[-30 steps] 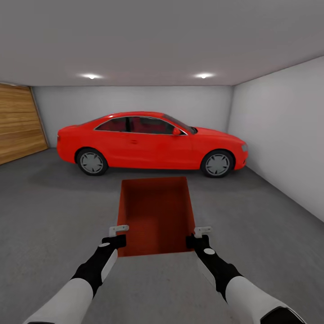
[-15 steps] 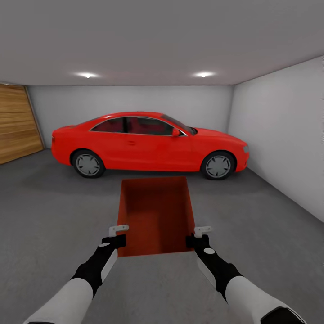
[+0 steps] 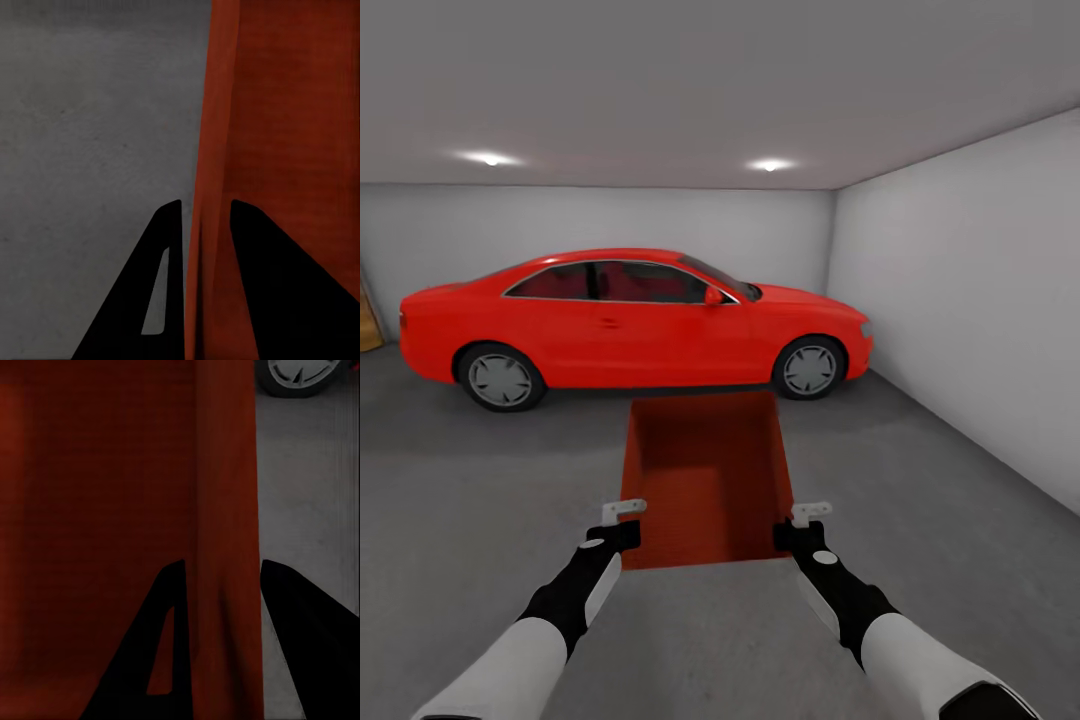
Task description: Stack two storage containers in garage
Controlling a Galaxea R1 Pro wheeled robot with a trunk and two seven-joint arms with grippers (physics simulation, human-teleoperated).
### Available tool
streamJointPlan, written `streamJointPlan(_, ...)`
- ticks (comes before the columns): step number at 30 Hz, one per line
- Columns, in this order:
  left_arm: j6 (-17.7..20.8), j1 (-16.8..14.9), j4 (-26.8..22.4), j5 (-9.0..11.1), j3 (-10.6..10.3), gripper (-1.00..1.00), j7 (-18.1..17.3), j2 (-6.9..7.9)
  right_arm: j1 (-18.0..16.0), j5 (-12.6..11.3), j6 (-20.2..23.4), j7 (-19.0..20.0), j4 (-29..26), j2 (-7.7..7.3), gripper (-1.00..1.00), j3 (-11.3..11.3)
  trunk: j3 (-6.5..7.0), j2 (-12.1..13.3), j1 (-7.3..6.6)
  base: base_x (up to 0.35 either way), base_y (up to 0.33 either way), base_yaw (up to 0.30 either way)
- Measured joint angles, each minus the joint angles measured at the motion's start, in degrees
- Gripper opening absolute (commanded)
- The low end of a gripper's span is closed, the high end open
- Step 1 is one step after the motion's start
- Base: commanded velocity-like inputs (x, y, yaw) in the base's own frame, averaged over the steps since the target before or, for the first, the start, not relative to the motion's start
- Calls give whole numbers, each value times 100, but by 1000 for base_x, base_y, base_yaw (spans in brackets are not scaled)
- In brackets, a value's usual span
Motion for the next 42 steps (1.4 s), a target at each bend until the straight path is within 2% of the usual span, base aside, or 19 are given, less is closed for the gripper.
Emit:
streamJointPlan(19, 0, 0, -5, 0, -2, -100, 0, 0, 3, 0, 0, -2, -9, -1, -100, -1, 0, 0, 0, 322, 0, -244)
streamJointPlan(36, 1, 1, -15, -18, -11, -100, 2, 1, 1, -13, -53, 7, 32, 6, -100, -7, 0, 0, 0, 319, 0, -18)
streamJointPlan(42, 1, 1, -16, -21, -12, -100, 2, 1, 0, -13, -62, 9, 40, 7, -100, -9, 0, 1, 3, 87, 0, -4)
